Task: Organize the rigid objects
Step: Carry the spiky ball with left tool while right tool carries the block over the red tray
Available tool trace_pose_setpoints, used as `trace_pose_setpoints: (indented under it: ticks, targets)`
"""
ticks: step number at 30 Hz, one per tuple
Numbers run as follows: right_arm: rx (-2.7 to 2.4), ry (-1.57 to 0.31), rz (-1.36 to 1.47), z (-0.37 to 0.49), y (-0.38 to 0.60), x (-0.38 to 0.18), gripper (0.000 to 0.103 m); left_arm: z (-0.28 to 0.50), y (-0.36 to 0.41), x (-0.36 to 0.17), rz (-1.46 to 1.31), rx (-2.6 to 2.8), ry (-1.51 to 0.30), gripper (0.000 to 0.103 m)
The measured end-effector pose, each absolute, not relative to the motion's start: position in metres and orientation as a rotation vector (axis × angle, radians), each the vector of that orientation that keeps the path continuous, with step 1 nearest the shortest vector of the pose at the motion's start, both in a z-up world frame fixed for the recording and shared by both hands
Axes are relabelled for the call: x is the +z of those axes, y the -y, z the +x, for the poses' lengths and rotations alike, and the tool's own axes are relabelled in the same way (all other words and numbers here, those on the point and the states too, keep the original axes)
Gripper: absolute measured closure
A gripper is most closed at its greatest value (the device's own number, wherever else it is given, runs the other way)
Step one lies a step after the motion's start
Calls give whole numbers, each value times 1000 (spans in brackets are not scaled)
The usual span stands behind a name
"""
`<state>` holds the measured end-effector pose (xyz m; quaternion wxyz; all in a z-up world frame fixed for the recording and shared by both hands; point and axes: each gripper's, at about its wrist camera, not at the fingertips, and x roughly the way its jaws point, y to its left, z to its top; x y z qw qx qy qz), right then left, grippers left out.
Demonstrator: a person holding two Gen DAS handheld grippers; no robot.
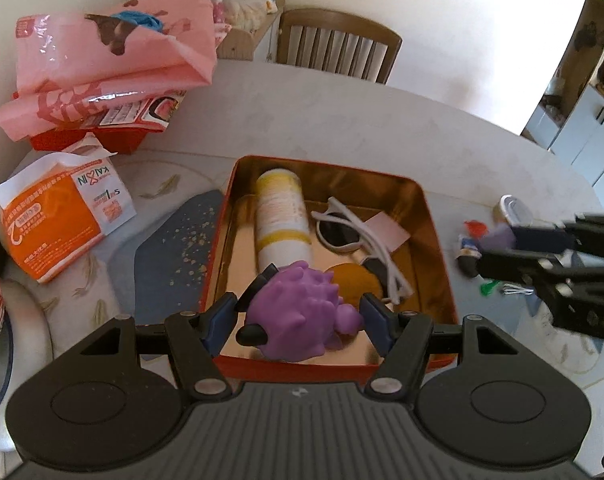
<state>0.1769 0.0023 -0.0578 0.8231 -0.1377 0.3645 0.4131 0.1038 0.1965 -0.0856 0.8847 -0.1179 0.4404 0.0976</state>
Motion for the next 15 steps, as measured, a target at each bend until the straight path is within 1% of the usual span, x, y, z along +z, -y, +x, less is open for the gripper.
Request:
trace_pose_setpoints:
  ticks: [13, 14, 15]
  targets:
    - [857, -853, -366, 212, -71, -91, 68, 128, -204, -107, -226, 193, -969, 36]
    - [855, -858, -368, 214, -74, -94, 68, 129, -204, -108, -227, 194, -973, 38]
    - [852, -862, -369, 215, -77, -96, 68, 130, -205, -109, -227, 197, -972, 43]
